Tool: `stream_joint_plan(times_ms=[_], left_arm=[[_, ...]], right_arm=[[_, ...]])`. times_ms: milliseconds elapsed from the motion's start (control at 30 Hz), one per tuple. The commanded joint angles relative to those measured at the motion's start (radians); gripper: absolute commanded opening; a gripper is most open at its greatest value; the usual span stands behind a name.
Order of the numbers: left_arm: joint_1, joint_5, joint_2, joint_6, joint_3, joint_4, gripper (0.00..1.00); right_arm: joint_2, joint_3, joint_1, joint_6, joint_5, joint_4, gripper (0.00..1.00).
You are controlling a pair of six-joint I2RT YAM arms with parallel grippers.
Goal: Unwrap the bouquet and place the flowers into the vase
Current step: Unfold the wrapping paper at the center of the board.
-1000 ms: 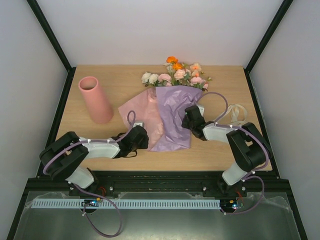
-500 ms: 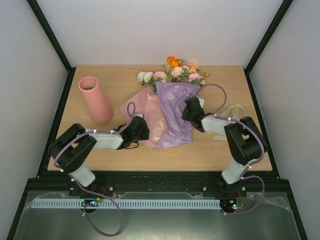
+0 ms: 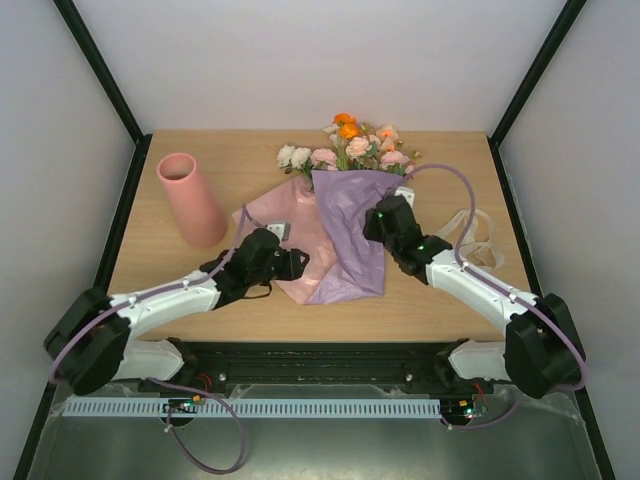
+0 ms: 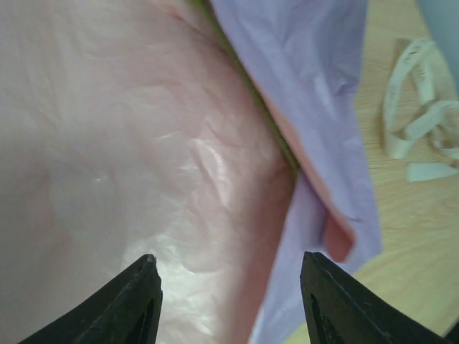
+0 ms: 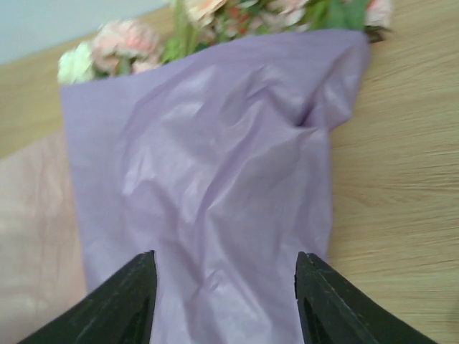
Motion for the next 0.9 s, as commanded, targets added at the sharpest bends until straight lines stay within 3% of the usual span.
stream_joint_plan(times_ms=[0, 167, 433, 633, 867], left_arm=[[-0.006, 0.042, -0.123, 0.041, 0.007, -0.122, 0.83], [-0.007, -0.023, -0.283, 0.079, 0.02, -0.254, 0.99], [-0.007, -0.1, -0.445, 0.149, 0.061, -0.466, 1.0], [-0.007, -0.144, -0.556, 0.166, 0.002, -0.432, 0.99], [-0.007, -0.136, -0.553, 0.169, -0.005, -0.424, 1.0]], right_arm=[[0.004, -0.014, 0.088, -0.002, 0.033, -0.069, 0.55], [0.045, -0.002, 0.164, 0.003, 0.062, -0.076, 0.63], [0.181, 0.073, 0.267, -0.009, 0.111, -0.096, 0.68], [0.289, 0.143, 0.29, -0.014, 0.139, -0.123, 0.68], [0.401, 0.224, 0.301, -0.02, 0.204, -0.186, 0.67]])
